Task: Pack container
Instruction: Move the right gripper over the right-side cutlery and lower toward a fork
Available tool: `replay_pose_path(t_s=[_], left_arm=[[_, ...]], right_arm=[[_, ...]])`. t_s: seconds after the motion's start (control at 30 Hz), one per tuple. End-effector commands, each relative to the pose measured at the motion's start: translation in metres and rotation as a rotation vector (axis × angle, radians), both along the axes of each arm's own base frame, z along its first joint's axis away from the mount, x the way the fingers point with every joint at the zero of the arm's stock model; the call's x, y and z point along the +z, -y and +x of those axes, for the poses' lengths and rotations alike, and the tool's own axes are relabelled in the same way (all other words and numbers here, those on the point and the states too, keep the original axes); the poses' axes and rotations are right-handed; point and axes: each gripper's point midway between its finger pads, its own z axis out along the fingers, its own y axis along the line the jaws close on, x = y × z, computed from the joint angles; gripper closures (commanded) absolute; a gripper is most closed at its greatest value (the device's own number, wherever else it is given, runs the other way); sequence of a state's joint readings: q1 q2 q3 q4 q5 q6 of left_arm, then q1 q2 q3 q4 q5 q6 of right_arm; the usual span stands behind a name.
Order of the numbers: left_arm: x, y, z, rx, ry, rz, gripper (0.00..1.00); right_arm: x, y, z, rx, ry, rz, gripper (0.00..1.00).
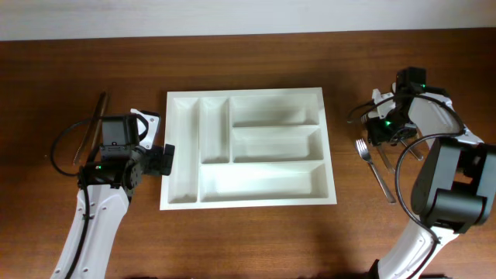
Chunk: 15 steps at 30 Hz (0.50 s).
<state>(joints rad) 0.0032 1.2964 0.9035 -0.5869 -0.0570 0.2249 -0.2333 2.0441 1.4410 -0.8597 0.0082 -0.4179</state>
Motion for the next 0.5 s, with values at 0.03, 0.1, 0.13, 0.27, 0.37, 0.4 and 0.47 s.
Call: replay_pose_path(t_s=[0.03, 0.1, 0.13, 0.27, 0.37, 0.4, 0.47], left_arm=[[0.005, -0.003, 0.004, -0.005, 0.01, 0.012, 0.01], [0.005, -0.003, 0.004, -0.005, 0.01, 0.012, 0.01], [0.005, -0.003, 0.004, -0.005, 0.01, 0.012, 0.01], [0.005, -0.003, 0.004, -0.005, 0.01, 0.012, 0.01], [0.005, -0.003, 0.004, -0.005, 0.01, 0.012, 0.01], [0.005, -0.003, 0.004, -0.005, 0.01, 0.012, 0.01], [0.005, -0.003, 0.004, -0.005, 0.01, 0.012, 0.01]], right_arm=[[-0.02, -0.001, -0.004, -0.002, -0.051, -0.008, 0.44], [-0.026, -0.003, -0.005, 0.004, -0.066, -0.008, 0.46], [-0.028, -0.003, -0.005, 0.006, -0.071, -0.007, 0.48], [-0.036, -0.002, -0.007, -0.013, -0.088, -0.01, 0.66], [-0.038, -0.003, -0.008, -0.029, -0.092, -0.008, 0.81], [-0.038, -0.002, -0.008, -0.029, -0.092, -0.01, 0.86], [-0.038, 0.001, -0.008, -0.056, -0.093, -0.026, 0.96]])
